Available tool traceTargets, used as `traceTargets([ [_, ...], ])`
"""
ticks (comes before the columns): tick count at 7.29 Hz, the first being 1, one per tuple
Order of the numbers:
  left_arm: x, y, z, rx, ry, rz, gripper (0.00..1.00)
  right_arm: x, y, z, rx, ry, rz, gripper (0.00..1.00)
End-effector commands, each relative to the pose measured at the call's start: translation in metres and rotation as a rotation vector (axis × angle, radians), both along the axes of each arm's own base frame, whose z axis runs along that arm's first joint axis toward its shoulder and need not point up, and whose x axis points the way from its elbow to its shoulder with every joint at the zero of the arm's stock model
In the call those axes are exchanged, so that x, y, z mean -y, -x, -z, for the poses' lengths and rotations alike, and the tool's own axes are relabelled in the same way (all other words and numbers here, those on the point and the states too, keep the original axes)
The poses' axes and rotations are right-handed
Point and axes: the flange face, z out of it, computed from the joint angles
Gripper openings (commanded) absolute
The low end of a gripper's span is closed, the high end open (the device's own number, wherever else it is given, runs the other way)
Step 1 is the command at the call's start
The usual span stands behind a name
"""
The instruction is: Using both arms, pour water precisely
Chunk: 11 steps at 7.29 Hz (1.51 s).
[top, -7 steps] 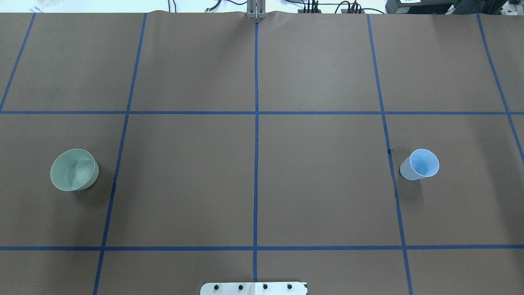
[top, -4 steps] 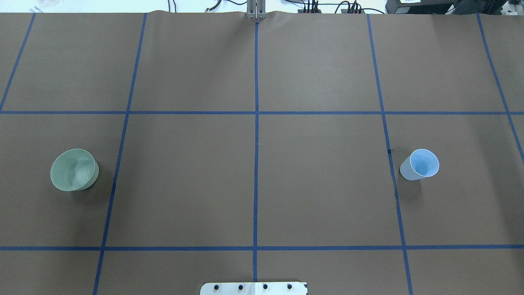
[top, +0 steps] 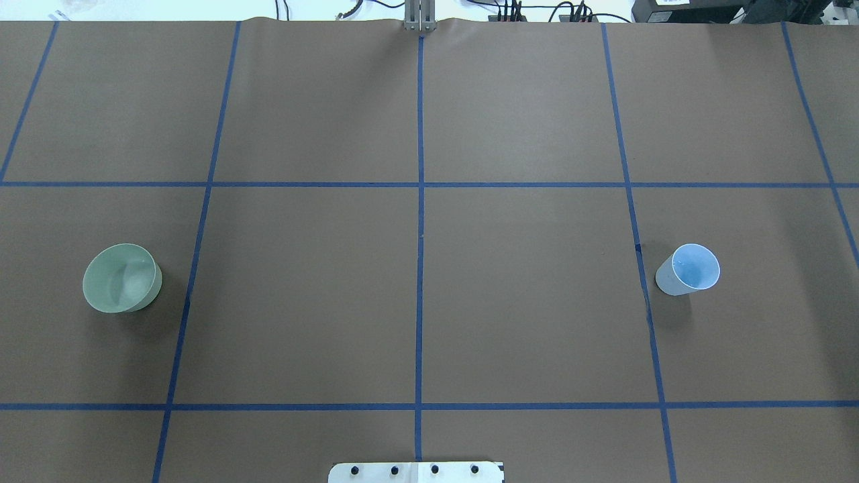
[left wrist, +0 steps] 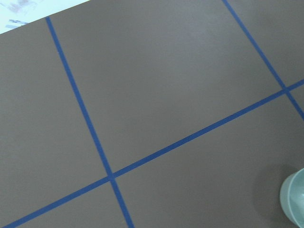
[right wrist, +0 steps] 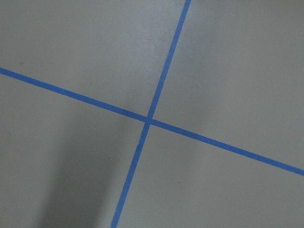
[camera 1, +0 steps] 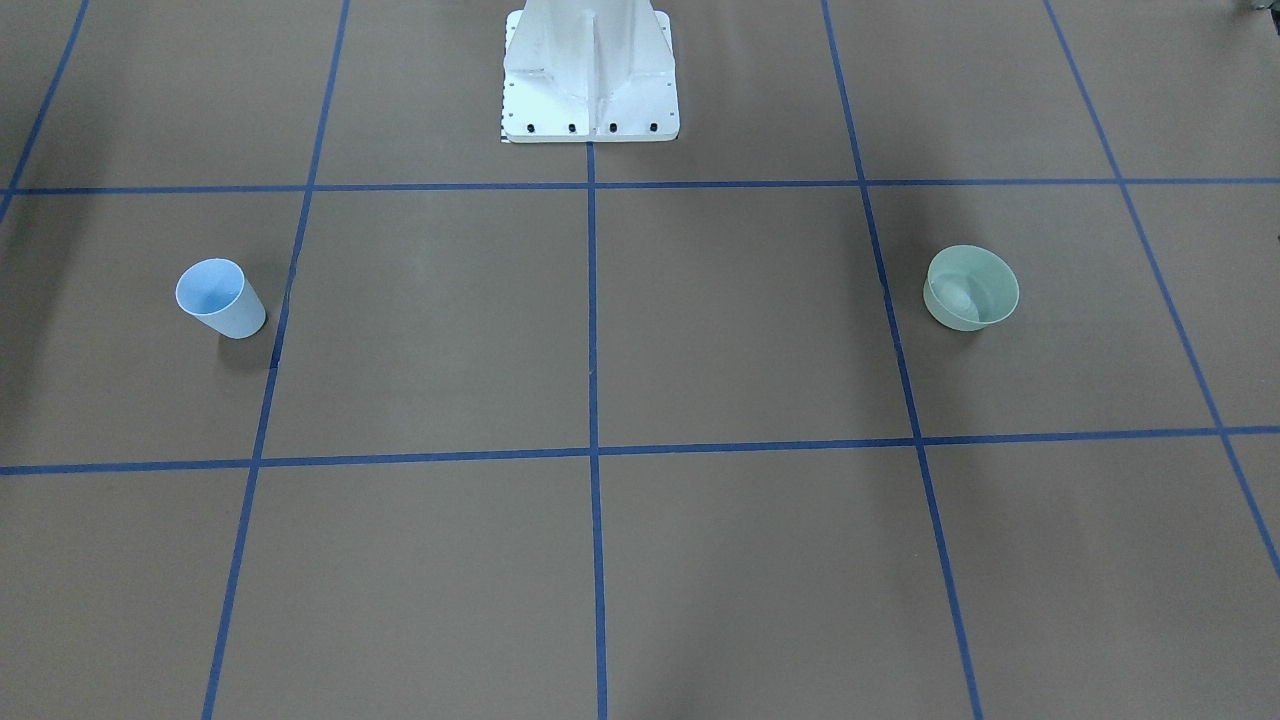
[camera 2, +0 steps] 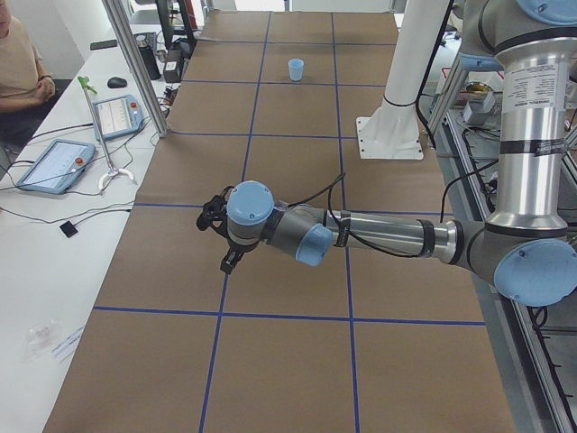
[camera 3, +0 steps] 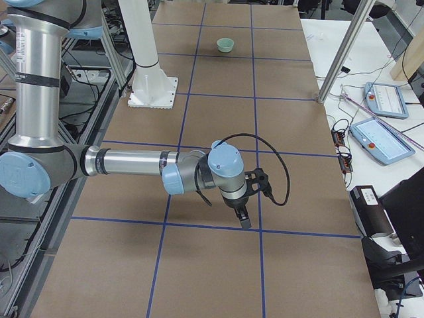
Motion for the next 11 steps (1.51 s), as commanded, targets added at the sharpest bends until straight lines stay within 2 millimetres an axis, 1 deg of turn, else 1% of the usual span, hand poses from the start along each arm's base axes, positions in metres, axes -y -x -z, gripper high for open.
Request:
traceTargets([
  [1, -0.018, -0.050, -0.007, -0.037, 0.141, 0.069, 1.00, 0.000, 0.001, 0.001, 0.014, 0.000, 0.000, 1.00],
  [2, -0.029, -0.088, -0.011, -0.019, 0.165, 0.117, 1.00, 0.000, 0.002, 0.001, 0.021, 0.002, 0.002, 1.00],
  [3, -0.036, -0.129, -0.009, -0.006, 0.180, 0.149, 1.00, 0.000, 0.002, 0.001, 0.023, 0.001, 0.003, 1.00],
  [5, -0.049, -0.192, -0.009, 0.017, 0.204, 0.176, 1.00, 0.000, 0.002, 0.001, 0.022, 0.002, 0.001, 1.00],
  [6, -0.062, -0.229, -0.008, 0.032, 0.212, 0.160, 1.00, 0.000, 0.002, 0.001, 0.023, 0.002, 0.002, 1.00],
  [7, -0.072, -0.253, -0.006, 0.035, 0.199, 0.141, 1.00, 0.000, 0.002, 0.001, 0.023, 0.003, 0.002, 1.00],
  [8, -0.079, -0.268, -0.006, 0.045, 0.181, 0.127, 1.00, 0.000, 0.002, 0.001, 0.023, 0.003, 0.002, 1.00],
  [9, -0.083, -0.275, -0.008, 0.058, 0.169, 0.123, 0.73, 0.000, 0.002, 0.001, 0.024, 0.003, 0.001, 1.00],
  [10, -0.086, -0.280, -0.009, 0.063, 0.164, 0.111, 0.01, 0.000, 0.002, 0.001, 0.022, 0.003, 0.000, 1.00],
  [11, -0.087, -0.282, -0.008, 0.062, 0.160, 0.104, 0.00, -0.001, 0.002, 0.000, 0.022, 0.006, 0.000, 1.00],
])
